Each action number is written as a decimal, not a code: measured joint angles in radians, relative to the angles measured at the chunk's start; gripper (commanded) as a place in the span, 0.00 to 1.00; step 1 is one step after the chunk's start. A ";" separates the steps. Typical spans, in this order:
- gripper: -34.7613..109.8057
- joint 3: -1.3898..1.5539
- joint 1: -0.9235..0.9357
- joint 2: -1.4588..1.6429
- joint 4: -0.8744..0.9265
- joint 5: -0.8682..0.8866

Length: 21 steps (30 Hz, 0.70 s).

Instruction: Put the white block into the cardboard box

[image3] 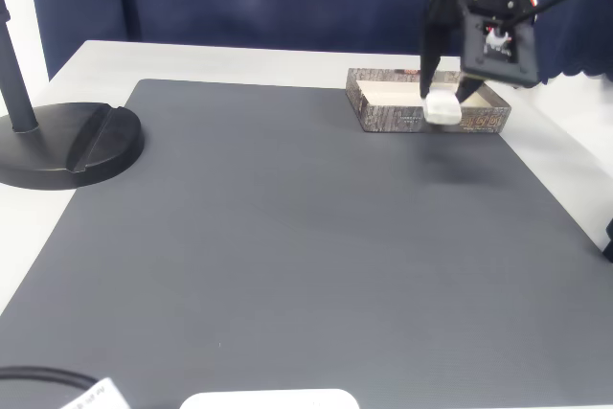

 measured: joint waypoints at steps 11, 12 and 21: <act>0.23 -0.137 0.092 -0.069 0.026 -0.060; 0.23 -0.158 0.103 -0.081 0.032 -0.060; 0.23 -0.331 0.213 -0.247 0.074 -0.063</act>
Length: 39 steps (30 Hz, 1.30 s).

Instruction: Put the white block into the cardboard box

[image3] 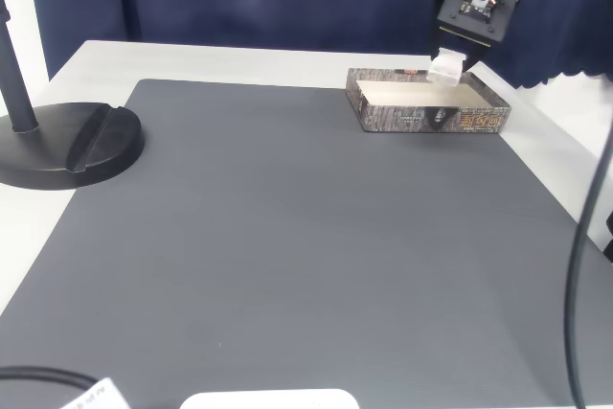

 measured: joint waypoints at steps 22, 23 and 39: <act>0.23 -0.262 0.034 -0.267 0.006 -0.189; 0.23 -0.262 0.034 -0.267 0.006 -0.233; 0.23 -0.278 0.011 -0.267 0.020 -0.885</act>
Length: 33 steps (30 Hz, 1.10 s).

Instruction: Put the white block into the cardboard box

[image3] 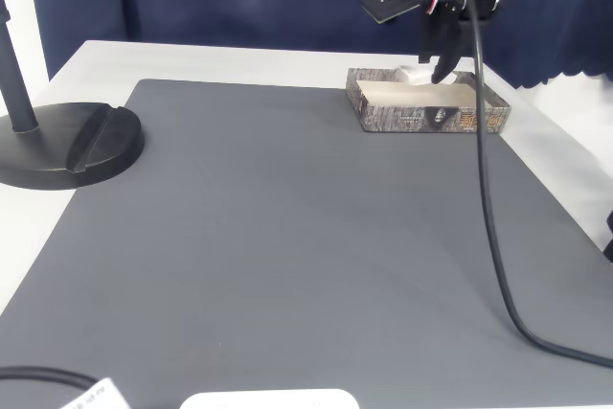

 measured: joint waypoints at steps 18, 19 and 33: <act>0.23 -0.005 0.017 -0.018 -0.052 -0.166; 0.23 -0.006 0.020 -0.026 -0.052 -0.189; 0.23 -0.083 0.032 -0.143 -0.052 -0.288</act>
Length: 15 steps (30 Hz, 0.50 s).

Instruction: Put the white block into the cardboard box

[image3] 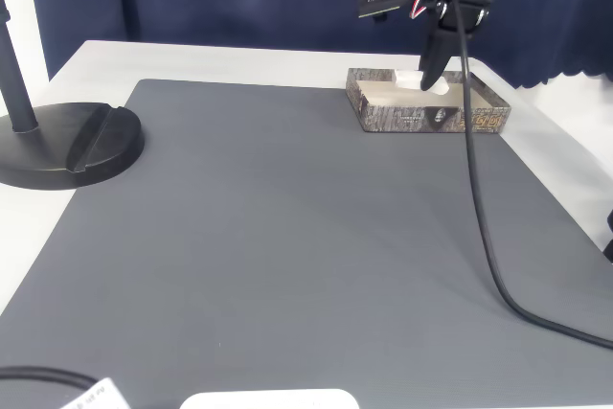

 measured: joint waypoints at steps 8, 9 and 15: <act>0.23 -0.038 0.005 -0.057 -0.006 0.009; 0.23 -0.043 0.006 -0.064 -0.006 0.014; 0.23 -0.057 0.011 -0.084 -0.006 0.023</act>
